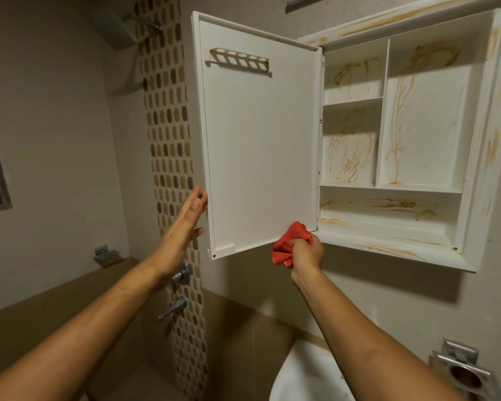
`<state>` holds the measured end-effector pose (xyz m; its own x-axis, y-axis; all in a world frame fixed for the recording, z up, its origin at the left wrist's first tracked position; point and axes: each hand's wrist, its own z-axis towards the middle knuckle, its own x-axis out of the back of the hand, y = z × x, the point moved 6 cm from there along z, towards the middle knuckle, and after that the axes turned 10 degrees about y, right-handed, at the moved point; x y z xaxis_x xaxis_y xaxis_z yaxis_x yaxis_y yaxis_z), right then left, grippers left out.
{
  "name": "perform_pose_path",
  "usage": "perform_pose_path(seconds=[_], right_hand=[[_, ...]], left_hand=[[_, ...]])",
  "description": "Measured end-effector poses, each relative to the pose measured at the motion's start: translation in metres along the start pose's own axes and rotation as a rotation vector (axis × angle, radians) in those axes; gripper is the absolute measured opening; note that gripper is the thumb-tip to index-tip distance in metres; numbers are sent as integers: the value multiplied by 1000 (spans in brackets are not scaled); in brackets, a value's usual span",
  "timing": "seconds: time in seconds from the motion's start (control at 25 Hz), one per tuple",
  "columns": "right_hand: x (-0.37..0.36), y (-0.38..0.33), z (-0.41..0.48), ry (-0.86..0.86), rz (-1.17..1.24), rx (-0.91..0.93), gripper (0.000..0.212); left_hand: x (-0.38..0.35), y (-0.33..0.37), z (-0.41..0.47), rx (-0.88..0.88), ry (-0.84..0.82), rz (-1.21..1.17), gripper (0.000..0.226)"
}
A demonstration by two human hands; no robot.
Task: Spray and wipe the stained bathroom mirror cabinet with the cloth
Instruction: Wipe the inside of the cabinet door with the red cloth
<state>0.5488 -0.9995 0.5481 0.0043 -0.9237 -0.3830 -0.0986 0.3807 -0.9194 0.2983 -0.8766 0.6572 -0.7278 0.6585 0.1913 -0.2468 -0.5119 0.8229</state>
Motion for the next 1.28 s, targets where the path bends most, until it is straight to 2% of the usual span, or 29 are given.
perform_pose_path(seconds=[0.28, 0.48, 0.64, 0.76, 0.84, 0.92, 0.96, 1.08, 1.12, 1.16, 1.2, 1.28], right_hand=[[-25, 34, -65, -143, 116, -87, 42], [-48, 58, -120, -205, 207, -239, 42], [-56, 63, -146, -238, 236, -343, 43], [-43, 47, -149, -330, 112, -283, 28], [-34, 27, -149, -445, -7, -91, 23], [-33, -4, -157, -590, -114, 227, 28], [-34, -23, -162, -611, -235, 513, 28], [-46, -63, -196, -493, -628, 1613, 33], [-53, -61, -209, -513, -717, 1881, 37], [-62, -50, -216, -584, -851, 2068, 44], [-71, -35, -218, -651, -1055, 2171, 55], [-87, -5, -204, -661, -1550, 2196, 75]], left_hand=[[7, 5, 2, 19, -44, 18, 134], [16, -8, -10, 87, -119, 148, 127], [41, -13, -24, 111, -67, 144, 120], [65, -5, -32, 88, -24, 140, 115], [78, 1, -38, 85, -3, 159, 114], [88, 6, -42, 73, 24, 167, 115], [92, 9, -44, 64, 40, 172, 115], [94, 19, -45, 52, 109, 191, 108], [93, 22, -46, 48, 129, 198, 110], [92, 26, -46, 39, 145, 208, 114], [90, 31, -46, 33, 155, 216, 119], [87, 39, -44, 25, 174, 221, 125]])
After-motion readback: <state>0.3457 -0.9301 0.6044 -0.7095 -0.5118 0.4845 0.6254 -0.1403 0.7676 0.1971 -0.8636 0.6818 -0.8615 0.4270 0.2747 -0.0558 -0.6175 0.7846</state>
